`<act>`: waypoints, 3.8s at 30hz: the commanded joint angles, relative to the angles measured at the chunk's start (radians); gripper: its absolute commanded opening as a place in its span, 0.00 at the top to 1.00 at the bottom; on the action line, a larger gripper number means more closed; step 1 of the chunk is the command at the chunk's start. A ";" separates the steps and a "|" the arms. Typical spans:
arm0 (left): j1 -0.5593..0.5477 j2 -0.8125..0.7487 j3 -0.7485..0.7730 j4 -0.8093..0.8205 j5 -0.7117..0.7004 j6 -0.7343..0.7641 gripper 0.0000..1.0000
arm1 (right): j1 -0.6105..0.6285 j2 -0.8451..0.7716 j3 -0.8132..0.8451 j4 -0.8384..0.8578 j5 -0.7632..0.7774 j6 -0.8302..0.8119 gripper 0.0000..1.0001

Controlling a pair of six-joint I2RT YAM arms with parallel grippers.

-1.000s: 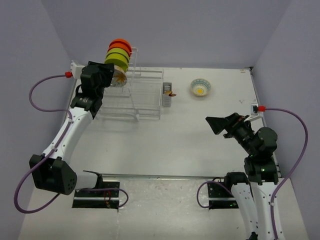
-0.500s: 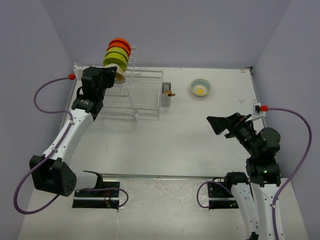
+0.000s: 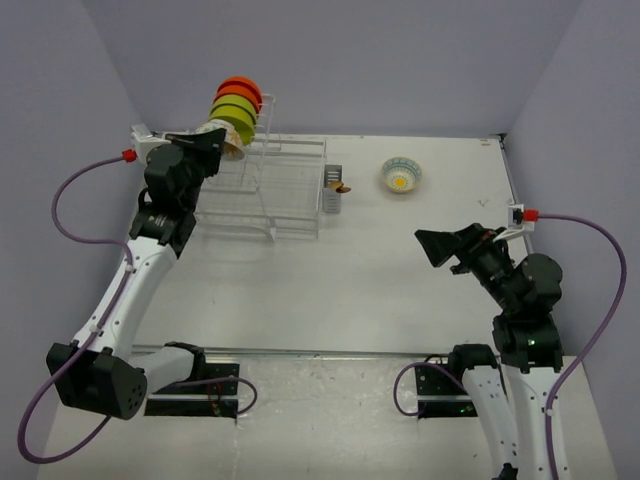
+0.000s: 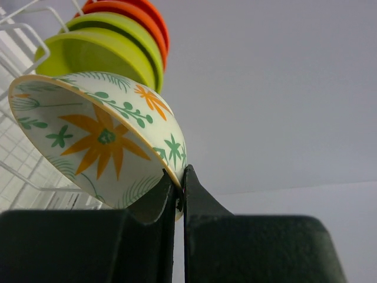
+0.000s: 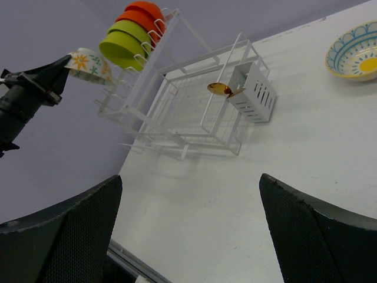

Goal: Unload the bowls from the dish rack

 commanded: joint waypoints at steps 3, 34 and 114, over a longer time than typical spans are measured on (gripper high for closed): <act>0.003 -0.090 -0.021 0.237 0.113 0.089 1.00 | -0.002 0.040 0.013 0.062 -0.015 0.002 0.01; -0.991 0.439 0.454 -0.631 0.241 1.801 1.00 | 0.303 0.673 0.507 -0.523 0.336 -0.367 0.07; -0.704 -0.582 -0.234 -0.427 -0.389 1.145 0.00 | 0.063 1.583 0.693 0.494 0.637 0.051 0.68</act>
